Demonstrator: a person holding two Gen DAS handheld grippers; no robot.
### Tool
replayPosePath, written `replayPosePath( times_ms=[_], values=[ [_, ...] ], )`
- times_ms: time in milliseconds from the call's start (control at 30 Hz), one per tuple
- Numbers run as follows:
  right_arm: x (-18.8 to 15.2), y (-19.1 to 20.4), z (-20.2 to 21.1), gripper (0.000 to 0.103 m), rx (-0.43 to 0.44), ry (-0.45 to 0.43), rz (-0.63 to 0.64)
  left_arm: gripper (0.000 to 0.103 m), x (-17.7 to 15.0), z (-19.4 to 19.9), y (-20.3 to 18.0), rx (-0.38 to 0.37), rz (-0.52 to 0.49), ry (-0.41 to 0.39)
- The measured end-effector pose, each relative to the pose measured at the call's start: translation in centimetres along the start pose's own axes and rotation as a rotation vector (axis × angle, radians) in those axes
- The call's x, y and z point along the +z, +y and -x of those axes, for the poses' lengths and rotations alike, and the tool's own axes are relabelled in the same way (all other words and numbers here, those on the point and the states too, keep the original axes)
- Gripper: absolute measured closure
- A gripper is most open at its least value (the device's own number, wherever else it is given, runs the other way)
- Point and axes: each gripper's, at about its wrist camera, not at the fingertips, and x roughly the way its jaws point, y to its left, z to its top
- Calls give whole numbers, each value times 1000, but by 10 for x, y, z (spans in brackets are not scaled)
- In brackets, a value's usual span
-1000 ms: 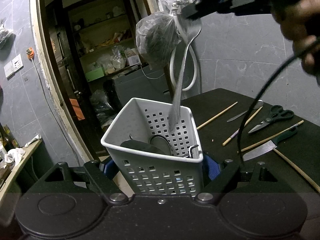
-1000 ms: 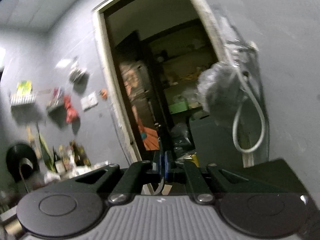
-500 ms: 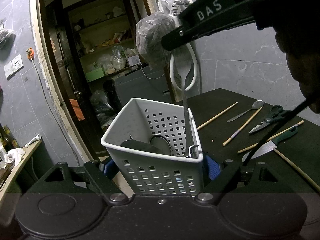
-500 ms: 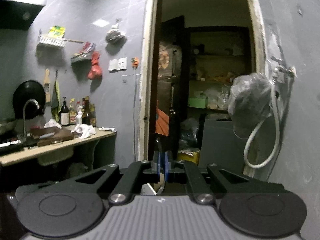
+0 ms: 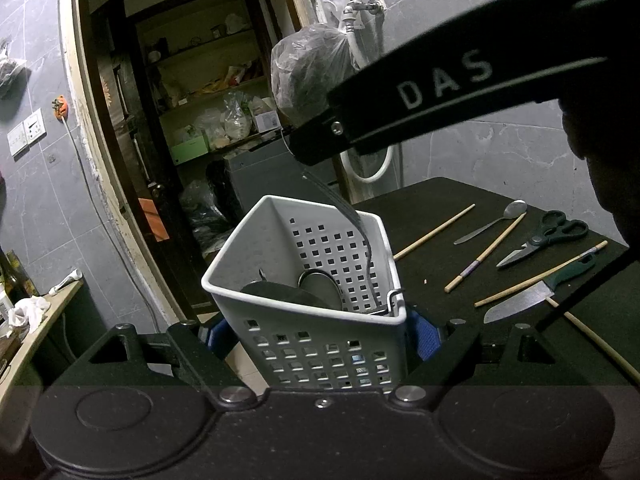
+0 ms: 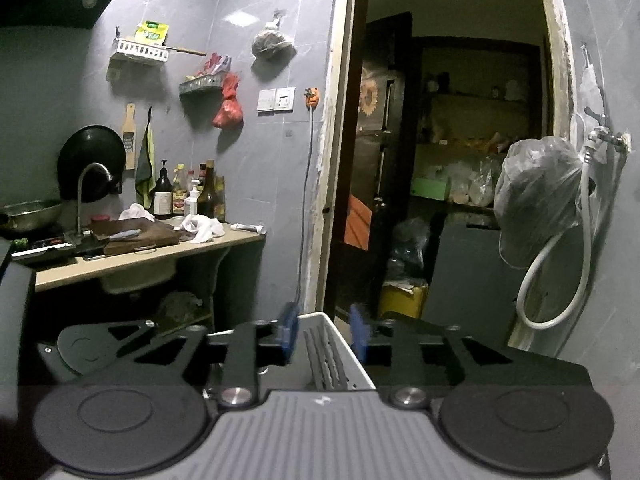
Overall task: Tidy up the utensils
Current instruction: 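Lift the metal fork with the right tool and drop it into the basket, then move the right tool toward the green-handled knife on the table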
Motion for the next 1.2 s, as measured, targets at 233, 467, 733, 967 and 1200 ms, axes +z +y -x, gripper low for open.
replayPosePath(
  times_ms=[233,467,733,967,1200],
  values=[
    [-2,-10,12,20,-57,-26,-33,17,0,-1,0,1,0,0],
    [-12,-38,26,0,-214,-31,-104,17,0,-2,-2,1,0,0],
    [-56,-87,43,0,-437,145,-254,17,0,-2,-1,1,-1,0],
    [-106,-121,64,0,-545,351,-417,17,0,-2,-2,2,-1,0],
    [-134,-133,71,0,-502,515,-506,17,-1,-1,-5,5,-5,4]
  ],
)
